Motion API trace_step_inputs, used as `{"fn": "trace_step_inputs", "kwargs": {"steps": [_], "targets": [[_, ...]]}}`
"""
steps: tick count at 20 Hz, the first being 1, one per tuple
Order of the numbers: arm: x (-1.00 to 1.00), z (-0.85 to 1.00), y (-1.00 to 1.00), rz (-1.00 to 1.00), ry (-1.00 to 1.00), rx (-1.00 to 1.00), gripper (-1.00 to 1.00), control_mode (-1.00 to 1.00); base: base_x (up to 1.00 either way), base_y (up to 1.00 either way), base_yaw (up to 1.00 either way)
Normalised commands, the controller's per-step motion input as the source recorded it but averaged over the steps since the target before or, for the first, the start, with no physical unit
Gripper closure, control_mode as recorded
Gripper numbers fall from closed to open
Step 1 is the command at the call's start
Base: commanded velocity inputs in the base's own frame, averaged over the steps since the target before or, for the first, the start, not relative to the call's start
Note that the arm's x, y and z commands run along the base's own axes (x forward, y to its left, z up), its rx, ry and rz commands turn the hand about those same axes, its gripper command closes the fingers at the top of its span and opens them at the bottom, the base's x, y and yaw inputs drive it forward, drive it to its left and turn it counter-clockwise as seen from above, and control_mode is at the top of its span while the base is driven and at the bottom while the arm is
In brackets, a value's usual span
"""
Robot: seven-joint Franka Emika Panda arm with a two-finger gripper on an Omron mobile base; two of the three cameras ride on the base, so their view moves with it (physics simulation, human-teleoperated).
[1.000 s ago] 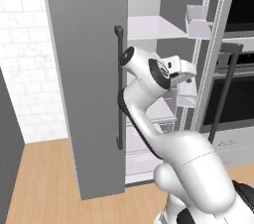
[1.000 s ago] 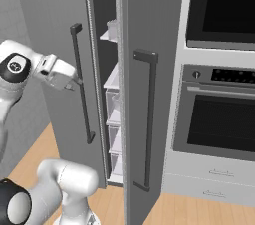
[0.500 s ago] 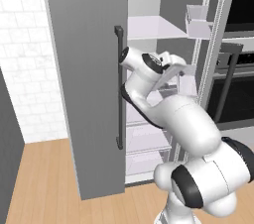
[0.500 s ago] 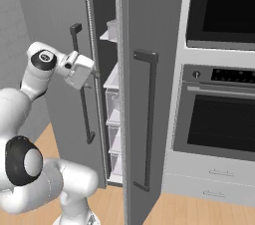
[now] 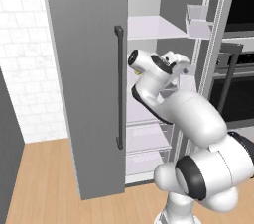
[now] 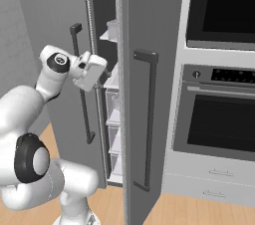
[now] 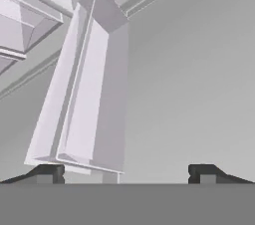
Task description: Grab a lemon wedge from the fridge and one ice cube from the ice bowl, and put them in the glass of lemonade.
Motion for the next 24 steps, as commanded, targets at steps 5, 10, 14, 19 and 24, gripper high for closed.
{"fn": "trace_step_inputs", "kwargs": {"steps": [5,10,14,19,24], "targets": [[0.0,0.0,-0.54,0.1,0.03,-0.11,-1.0,-1.0,0.0,0.0,0.0],[0.0,0.0,-0.43,0.05,0.0,-0.09,-1.0,-1.0,0.0,0.0,0.0],[0.0,0.0,-0.45,0.01,0.0,-0.05,-1.0,-1.0,0.0,0.0,0.0],[0.0,0.0,-0.67,0.0,0.0,-0.01,-1.0,-1.0,0.0,0.0,0.0],[0.0,0.0,-0.82,0.0,0.0,0.0,-1.0,-1.0,0.0,0.0,0.0]]}}
